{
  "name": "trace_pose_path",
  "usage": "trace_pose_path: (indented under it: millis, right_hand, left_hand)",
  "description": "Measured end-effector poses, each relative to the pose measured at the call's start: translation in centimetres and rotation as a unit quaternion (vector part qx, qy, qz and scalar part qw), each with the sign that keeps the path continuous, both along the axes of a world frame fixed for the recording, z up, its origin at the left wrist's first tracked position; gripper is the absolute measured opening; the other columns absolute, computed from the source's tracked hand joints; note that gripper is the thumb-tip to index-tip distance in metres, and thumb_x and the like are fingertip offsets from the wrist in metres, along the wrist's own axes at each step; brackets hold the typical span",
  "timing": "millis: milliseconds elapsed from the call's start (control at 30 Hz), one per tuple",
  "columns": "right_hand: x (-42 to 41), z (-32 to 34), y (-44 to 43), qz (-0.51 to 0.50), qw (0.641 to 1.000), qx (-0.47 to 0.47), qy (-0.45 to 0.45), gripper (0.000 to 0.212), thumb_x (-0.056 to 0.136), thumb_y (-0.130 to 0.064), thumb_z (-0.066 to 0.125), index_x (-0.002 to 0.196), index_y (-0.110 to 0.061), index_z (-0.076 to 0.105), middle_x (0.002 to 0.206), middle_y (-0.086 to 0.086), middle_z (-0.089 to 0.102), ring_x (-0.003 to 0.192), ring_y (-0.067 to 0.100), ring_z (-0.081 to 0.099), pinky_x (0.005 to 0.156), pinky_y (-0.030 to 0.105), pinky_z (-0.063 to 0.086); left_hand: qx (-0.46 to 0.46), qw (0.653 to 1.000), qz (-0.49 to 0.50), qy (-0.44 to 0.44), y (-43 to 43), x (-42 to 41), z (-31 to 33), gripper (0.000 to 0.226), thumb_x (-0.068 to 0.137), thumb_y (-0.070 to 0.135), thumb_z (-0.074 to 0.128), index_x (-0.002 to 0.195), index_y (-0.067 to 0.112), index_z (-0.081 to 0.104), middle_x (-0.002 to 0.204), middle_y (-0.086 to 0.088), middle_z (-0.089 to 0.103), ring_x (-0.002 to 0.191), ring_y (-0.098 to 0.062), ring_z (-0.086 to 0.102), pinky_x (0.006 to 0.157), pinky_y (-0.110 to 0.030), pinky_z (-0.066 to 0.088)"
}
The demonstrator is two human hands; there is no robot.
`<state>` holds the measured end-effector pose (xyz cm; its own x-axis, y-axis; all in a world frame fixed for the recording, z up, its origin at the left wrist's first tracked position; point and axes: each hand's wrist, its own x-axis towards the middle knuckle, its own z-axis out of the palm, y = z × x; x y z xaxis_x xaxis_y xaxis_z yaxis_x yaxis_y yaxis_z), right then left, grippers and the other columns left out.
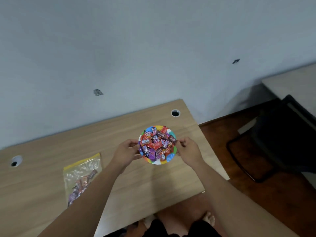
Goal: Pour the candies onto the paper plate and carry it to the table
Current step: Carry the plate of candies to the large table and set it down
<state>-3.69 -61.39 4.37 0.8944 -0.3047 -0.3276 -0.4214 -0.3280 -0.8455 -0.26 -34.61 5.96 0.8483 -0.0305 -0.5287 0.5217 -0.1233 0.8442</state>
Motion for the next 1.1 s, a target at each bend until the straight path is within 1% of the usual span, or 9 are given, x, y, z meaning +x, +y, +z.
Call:
trace_pose_path:
  millis: [67, 233, 367, 533, 700, 800, 900, 1000, 1100]
  right_hand:
    - [-0.6, 0.8, -2.2, -0.017, 1.000, -0.006, -0.005, 0.009, 0.102, -0.021, 0.068, 0.099, -0.013, 0.070, 0.092, 0.006, 0.079, 0.078, 0.022, 0.079, 0.065, 0.030, 0.065]
    - [-2.4, 2.4, -9.0, -0.054, 0.998, -0.034, 0.004, 0.013, 0.099, -0.028, 0.068, 0.101, -0.016, 0.073, 0.091, 0.002, 0.081, 0.072, 0.015, 0.080, 0.073, 0.043, 0.069]
    - [-4.9, 4.1, -15.3, -0.082, 0.994, -0.071, 0.004, 0.009, 0.099, -0.033, 0.066, 0.093, -0.027, 0.070, 0.088, -0.006, 0.080, 0.069, 0.008, 0.079, 0.073, 0.043, 0.069]
    - [-8.8, 6.0, -24.2, -0.114, 0.989, -0.093, -0.003, 0.012, 0.103, -0.035, 0.064, 0.099, -0.026, 0.070, 0.092, -0.007, 0.079, 0.079, 0.013, 0.079, 0.076, 0.046, 0.069]
    - [-13.2, 7.5, -33.0, -0.158, 0.984, -0.085, -0.004, 0.015, 0.106, -0.035, 0.064, 0.106, -0.022, 0.070, 0.094, -0.005, 0.078, 0.081, 0.012, 0.078, 0.076, 0.042, 0.070]
    - [-16.2, 8.1, -38.0, -0.184, 0.979, -0.083, 0.001, 0.015, 0.106, -0.035, 0.063, 0.108, -0.022, 0.069, 0.095, -0.003, 0.078, 0.081, 0.013, 0.077, 0.072, 0.036, 0.069]
    - [-19.5, 8.7, -43.0, -0.214, 0.973, -0.088, 0.005, 0.015, 0.107, -0.036, 0.063, 0.108, -0.022, 0.069, 0.093, -0.004, 0.078, 0.079, 0.011, 0.076, 0.066, 0.030, 0.066]
    - [-22.9, 8.9, -47.8, -0.247, 0.966, -0.078, -0.002, 0.014, 0.106, -0.036, 0.064, 0.107, -0.022, 0.069, 0.092, -0.005, 0.078, 0.080, 0.011, 0.078, 0.074, 0.037, 0.070]
    - [-26.8, 9.2, -52.2, -0.279, 0.957, -0.079, -0.003, 0.015, 0.105, -0.036, 0.064, 0.105, -0.021, 0.069, 0.092, -0.004, 0.079, 0.079, 0.011, 0.078, 0.072, 0.036, 0.070]
  left_hand:
    - [0.000, 1.000, -0.023, -0.007, -2.3, 0.3, 0.6, 0.014, 0.104, 0.002, 0.059, 0.113, -0.004, 0.068, 0.102, -0.016, 0.069, 0.082, -0.026, 0.071, 0.072, -0.033, 0.067]
    - [-0.006, 0.997, -0.071, -0.017, -9.4, 0.0, 2.3, 0.017, 0.104, 0.004, 0.061, 0.116, -0.005, 0.068, 0.104, -0.017, 0.072, 0.086, -0.026, 0.073, 0.070, -0.030, 0.066]
    - [-0.015, 0.994, -0.102, -0.021, -16.3, -0.7, 3.3, 0.013, 0.103, 0.004, 0.062, 0.112, 0.000, 0.071, 0.108, -0.024, 0.075, 0.082, -0.025, 0.074, 0.071, -0.031, 0.066]
    - [-0.033, 0.989, -0.138, -0.032, -25.8, -2.6, 4.5, 0.013, 0.102, 0.004, 0.064, 0.112, 0.003, 0.072, 0.123, -0.033, 0.073, 0.088, -0.029, 0.073, 0.072, -0.030, 0.068]
    - [-0.029, 0.983, -0.177, -0.030, -35.7, -4.8, 5.6, 0.018, 0.104, 0.005, 0.061, 0.119, 0.000, 0.070, 0.120, -0.028, 0.075, 0.092, -0.029, 0.077, 0.077, -0.033, 0.068]
    - [-0.027, 0.979, -0.201, -0.028, -41.6, -6.5, 6.0, 0.022, 0.105, 0.007, 0.061, 0.125, 0.000, 0.067, 0.113, -0.021, 0.078, 0.087, -0.022, 0.081, 0.072, -0.030, 0.068]
    - [-0.042, 0.974, -0.220, -0.015, -47.6, -8.5, 6.2, 0.020, 0.105, 0.005, 0.060, 0.123, 0.001, 0.067, 0.105, -0.017, 0.081, 0.082, -0.020, 0.082, 0.070, -0.029, 0.068]
    - [-0.042, 0.966, -0.256, -0.010, -53.3, -10.3, 6.3, 0.022, 0.106, 0.009, 0.060, 0.125, 0.003, 0.068, 0.105, -0.015, 0.083, 0.092, -0.024, 0.083, 0.081, -0.036, 0.068]
    - [-0.039, 0.955, -0.293, -0.010, -58.7, -12.4, 6.7, 0.022, 0.106, 0.011, 0.061, 0.125, 0.006, 0.069, 0.109, -0.015, 0.083, 0.099, -0.027, 0.082, 0.090, -0.042, 0.066]
